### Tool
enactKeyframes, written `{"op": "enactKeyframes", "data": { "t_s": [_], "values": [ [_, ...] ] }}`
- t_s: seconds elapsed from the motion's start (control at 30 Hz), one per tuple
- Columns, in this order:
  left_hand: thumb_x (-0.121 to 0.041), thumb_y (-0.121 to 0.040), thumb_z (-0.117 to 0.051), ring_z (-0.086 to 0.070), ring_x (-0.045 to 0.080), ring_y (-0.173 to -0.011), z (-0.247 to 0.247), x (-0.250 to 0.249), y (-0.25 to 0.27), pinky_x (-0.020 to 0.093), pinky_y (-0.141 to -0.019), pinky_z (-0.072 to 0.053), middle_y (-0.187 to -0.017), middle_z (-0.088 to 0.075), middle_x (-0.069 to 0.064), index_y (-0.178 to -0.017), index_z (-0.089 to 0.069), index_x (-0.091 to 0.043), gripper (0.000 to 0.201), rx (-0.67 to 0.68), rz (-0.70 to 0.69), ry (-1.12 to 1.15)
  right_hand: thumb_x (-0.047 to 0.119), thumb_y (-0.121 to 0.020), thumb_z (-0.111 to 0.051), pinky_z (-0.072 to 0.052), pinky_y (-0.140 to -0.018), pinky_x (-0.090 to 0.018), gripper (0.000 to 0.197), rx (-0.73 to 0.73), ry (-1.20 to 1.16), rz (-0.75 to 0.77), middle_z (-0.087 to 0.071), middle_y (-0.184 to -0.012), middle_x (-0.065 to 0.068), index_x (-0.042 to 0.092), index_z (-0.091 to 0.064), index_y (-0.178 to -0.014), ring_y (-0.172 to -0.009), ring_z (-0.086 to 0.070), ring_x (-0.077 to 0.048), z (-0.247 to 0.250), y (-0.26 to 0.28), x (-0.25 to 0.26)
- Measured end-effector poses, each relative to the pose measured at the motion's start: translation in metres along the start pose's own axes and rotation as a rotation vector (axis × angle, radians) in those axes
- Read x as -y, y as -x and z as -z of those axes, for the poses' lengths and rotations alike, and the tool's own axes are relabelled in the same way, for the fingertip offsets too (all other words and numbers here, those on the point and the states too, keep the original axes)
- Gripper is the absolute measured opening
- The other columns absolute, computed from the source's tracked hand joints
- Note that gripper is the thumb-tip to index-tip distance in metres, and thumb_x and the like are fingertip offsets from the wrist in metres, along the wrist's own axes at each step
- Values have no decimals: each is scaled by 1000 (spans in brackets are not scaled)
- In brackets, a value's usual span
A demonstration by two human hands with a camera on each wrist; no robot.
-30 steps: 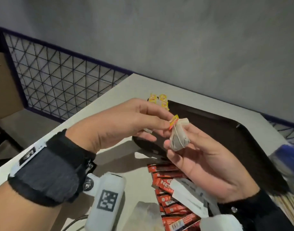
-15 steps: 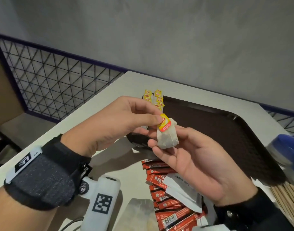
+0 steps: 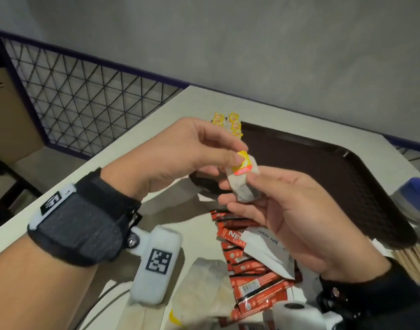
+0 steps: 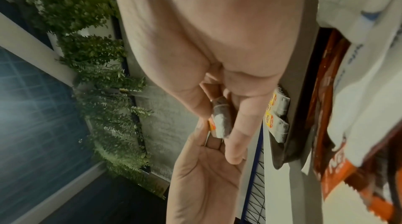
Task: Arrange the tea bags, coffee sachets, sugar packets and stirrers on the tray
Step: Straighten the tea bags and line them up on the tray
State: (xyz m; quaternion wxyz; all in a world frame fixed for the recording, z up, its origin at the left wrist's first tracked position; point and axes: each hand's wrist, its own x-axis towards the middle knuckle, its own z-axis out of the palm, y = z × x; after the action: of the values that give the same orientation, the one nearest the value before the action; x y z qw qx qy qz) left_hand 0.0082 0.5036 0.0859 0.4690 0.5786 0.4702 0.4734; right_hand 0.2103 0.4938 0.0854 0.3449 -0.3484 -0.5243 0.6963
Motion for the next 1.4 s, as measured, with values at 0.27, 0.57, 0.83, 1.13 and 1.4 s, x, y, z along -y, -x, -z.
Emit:
{"op": "enactKeyframes", "data": {
  "t_s": [0.27, 0.57, 0.83, 1.13, 1.4],
  "values": [
    [1, -88, -71, -64, 21, -74, 25, -5, -2, 27, -67, -57, -89, -74, 8, -94, -76, -13, 17, -259, -61, 119, 57, -53, -83, -58, -63, -22, 55, -142, 340, 154, -79, -100, -4, 23, -80, -97, -79, -74, -9, 0, 11, 22],
    [0, -88, -65, -58, 24, -73, 49, 5, -11, 27, -64, -55, -80, -64, 9, -114, -69, 4, 26, -513, -95, 277, 70, -70, -57, -41, -49, -23, 32, 372, 1562, 579, -63, -80, 18, 45, -73, -83, -72, -59, -14, -79, 70, -24],
    [0, -87, -68, -65, 25, -75, 48, 3, -15, 30, -70, -59, -85, -70, 11, -106, -72, 1, 20, -452, -94, 279, 50, -75, -58, -45, -48, -37, 26, 402, 1647, 641, -56, -76, 6, 25, -67, -75, -70, -47, -20, -93, 81, -69],
    [4, -88, -70, -70, 10, -65, 47, 3, -15, 26, -72, -60, -81, -75, 4, -107, -77, -1, 21, -350, -100, 252, 33, -78, -55, -39, -49, -26, 14, 334, 1660, 708, -53, -66, 9, 30, -63, -67, -59, -44, -15, -92, 88, -86],
    [1, -85, -79, -73, 22, -88, 41, 3, -11, 30, -83, -62, -99, -75, 11, -106, -74, -6, 23, -231, -107, 244, 43, -89, -68, -46, -66, -22, 11, 201, 1333, 706, -64, -75, 18, 40, -73, -80, -73, -60, -3, -71, 73, -26]
  ]
}}
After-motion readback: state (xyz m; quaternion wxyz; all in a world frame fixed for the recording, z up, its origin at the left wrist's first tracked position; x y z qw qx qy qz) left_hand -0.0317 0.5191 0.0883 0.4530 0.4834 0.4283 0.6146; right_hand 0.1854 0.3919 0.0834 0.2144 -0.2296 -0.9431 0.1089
